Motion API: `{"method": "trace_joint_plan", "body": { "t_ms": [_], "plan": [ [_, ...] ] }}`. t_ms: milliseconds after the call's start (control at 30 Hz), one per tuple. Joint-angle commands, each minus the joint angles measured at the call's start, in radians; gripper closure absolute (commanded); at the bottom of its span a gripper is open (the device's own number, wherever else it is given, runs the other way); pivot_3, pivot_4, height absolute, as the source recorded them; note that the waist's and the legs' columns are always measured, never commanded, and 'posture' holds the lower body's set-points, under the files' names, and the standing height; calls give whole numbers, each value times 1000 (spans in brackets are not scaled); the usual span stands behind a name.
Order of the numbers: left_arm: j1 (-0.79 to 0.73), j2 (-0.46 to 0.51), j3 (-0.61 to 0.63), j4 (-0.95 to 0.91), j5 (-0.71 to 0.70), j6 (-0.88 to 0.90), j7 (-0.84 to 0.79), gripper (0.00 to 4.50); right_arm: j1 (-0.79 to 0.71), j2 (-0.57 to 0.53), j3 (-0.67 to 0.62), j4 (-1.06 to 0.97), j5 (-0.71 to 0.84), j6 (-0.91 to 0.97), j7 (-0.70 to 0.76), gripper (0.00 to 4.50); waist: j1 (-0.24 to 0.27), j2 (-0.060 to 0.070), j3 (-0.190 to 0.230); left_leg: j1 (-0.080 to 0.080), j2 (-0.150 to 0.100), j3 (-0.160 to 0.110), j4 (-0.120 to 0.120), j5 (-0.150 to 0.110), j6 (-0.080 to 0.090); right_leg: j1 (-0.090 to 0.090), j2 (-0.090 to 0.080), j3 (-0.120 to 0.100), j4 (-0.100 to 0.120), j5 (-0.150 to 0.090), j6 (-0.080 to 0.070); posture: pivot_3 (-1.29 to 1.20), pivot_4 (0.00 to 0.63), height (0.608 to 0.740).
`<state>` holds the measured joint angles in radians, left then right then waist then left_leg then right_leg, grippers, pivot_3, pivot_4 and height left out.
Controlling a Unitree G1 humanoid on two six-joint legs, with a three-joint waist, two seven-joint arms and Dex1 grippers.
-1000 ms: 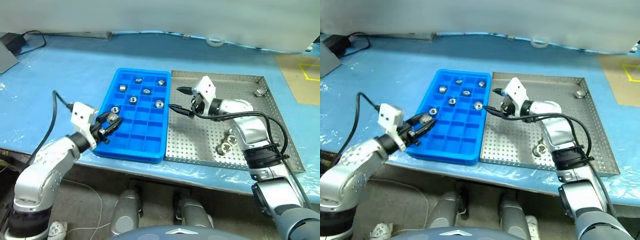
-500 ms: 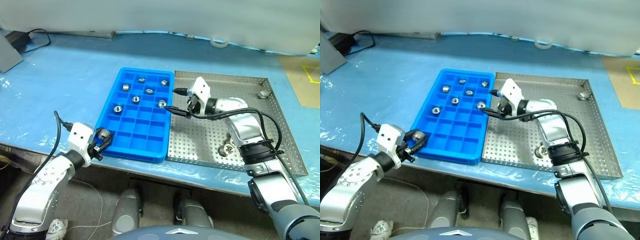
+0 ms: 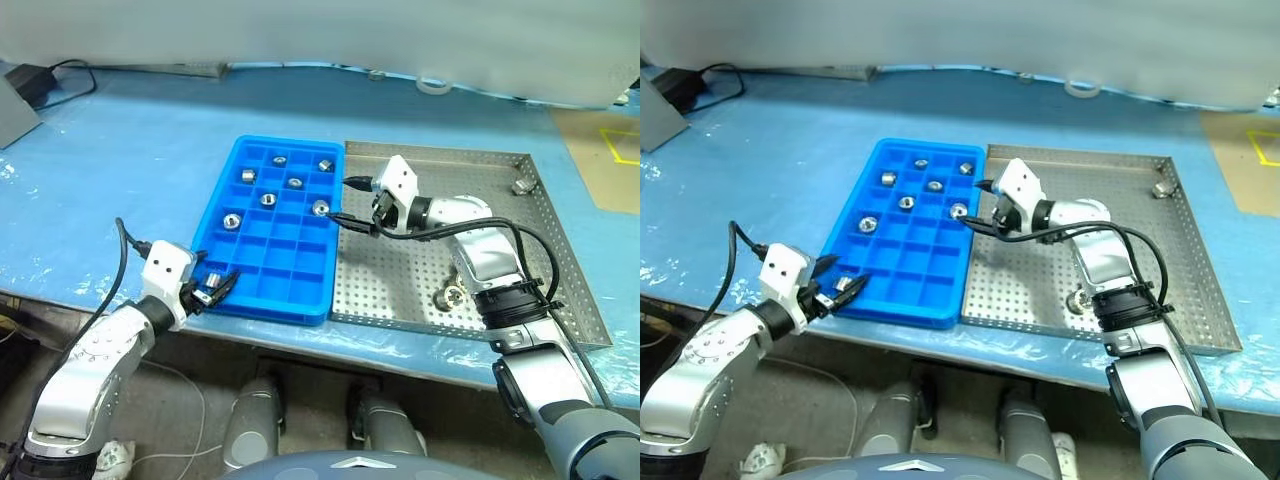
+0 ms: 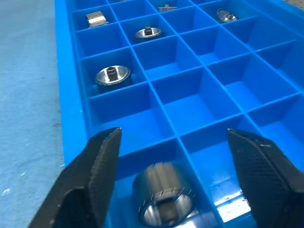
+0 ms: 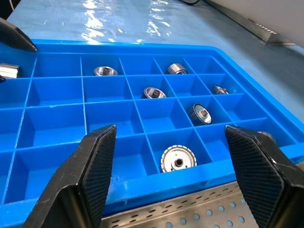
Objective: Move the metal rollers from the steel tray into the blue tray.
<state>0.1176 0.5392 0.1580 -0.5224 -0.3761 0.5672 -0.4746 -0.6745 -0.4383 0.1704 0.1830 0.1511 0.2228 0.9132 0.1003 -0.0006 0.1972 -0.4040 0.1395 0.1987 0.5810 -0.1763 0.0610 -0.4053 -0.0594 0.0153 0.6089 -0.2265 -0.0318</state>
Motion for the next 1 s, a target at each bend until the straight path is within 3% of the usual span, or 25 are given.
{"method": "trace_joint_plan", "body": {
  "t_ms": [33,300,567,800,1000],
  "plan": [
    [-44,4,33,-8,-33,8,-8,848,1,-8,-19,-23,3,-15,-3,671,1,0,0,0,0,0,0,0,0,0,0,0,0,0,0,171,150,740],
    [-274,-22,-67,27,-132,48,-101,848,81,-107,-84,-142,66,74,36,671,13,0,0,0,-1,1,1,1,0,1,-1,0,0,0,0,33,150,740],
    [-569,-111,-254,340,-73,-39,-259,848,272,-300,-269,-303,85,154,-6,671,-24,0,-1,1,-1,1,1,3,-2,1,0,1,1,0,0,-163,150,740],
    [-651,-195,-327,516,-20,-133,-343,848,470,-359,-446,-458,107,232,-85,671,-80,1,-1,0,0,1,0,3,5,1,0,1,0,0,0,-302,150,740],
    [-686,-238,-364,600,17,-186,-401,848,604,-389,-471,-518,15,179,-152,671,-118,2,-2,1,0,1,2,2,6,3,0,1,-1,0,0,-368,150,740]
  ]
}}
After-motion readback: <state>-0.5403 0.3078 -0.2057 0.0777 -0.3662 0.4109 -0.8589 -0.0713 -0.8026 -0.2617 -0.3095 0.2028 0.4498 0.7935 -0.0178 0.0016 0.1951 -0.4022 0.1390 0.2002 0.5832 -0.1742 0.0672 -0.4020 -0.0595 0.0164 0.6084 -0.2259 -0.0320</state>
